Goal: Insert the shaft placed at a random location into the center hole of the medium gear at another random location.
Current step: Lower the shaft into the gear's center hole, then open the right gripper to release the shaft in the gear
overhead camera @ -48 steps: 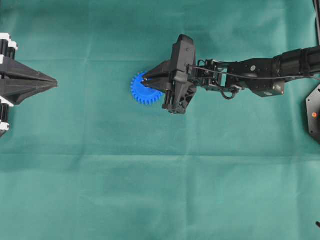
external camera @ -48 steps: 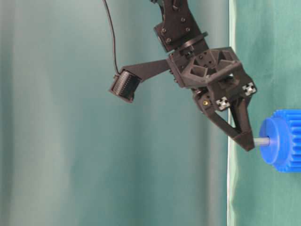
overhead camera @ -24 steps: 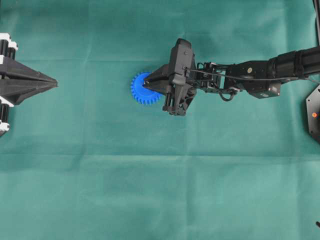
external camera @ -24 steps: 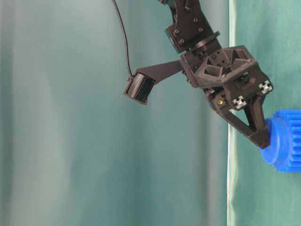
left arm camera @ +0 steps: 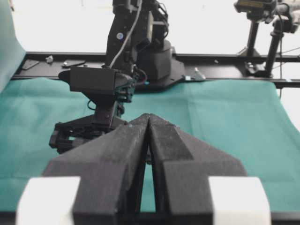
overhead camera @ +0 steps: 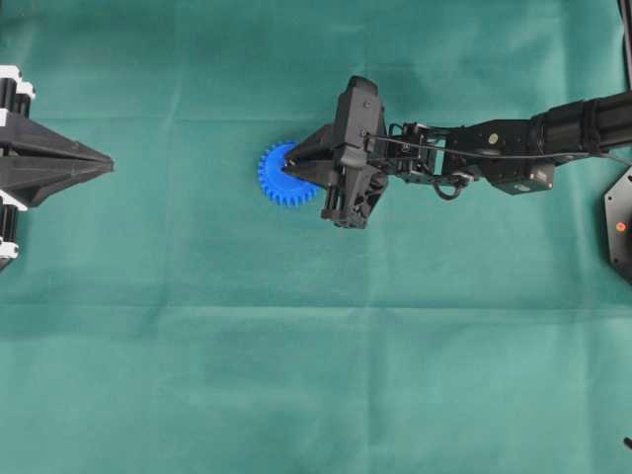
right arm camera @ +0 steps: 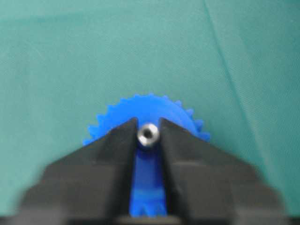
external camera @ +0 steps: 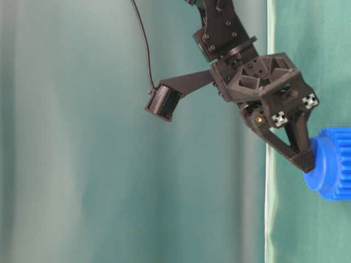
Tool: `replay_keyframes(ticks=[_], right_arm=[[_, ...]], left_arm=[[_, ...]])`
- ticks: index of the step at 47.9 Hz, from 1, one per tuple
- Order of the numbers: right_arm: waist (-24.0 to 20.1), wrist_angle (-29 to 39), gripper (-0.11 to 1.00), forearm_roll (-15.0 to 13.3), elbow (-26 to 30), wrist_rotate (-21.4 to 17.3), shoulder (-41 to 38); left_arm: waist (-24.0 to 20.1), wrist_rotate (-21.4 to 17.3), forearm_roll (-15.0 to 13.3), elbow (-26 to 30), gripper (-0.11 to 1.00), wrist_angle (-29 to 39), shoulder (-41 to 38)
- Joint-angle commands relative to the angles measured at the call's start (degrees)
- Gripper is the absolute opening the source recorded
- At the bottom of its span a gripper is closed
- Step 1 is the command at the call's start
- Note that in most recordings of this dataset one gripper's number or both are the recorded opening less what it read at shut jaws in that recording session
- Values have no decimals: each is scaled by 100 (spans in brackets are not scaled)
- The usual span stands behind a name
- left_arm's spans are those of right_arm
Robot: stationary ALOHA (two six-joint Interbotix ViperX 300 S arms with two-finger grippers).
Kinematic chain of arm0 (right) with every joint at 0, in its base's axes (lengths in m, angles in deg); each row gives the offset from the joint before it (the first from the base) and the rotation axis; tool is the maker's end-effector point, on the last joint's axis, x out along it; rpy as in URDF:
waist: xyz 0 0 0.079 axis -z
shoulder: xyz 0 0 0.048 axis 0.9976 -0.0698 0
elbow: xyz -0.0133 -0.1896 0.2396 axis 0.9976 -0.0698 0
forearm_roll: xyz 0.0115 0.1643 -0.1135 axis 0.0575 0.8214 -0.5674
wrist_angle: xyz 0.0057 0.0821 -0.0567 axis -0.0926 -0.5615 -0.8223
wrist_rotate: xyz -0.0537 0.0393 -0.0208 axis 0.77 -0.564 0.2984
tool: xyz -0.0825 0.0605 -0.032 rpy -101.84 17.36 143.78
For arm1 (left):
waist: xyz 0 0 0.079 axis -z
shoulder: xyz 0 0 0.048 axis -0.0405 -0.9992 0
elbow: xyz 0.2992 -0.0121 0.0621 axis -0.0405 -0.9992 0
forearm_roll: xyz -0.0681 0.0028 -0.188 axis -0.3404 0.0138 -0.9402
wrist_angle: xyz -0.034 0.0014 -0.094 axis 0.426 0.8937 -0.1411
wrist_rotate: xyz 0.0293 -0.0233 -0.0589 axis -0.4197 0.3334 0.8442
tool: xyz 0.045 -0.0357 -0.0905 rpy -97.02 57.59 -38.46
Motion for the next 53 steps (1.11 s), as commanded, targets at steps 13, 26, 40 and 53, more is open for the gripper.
replay_keyframes(ticks=[13, 26, 40, 53], right_arm=[[0, 105, 90, 9, 53, 9, 580], [0, 554, 87, -35, 9, 53, 1257], [0, 615, 87, -26, -149, 26, 1441], [-9, 624, 87, 0, -580, 9, 1898]], left_arm=[[0, 0, 9, 141, 0, -35, -35], [0, 0, 9, 141, 0, -26, -35], [0, 0, 9, 141, 0, -35, -35], [0, 0, 0, 141, 0, -44, -35]])
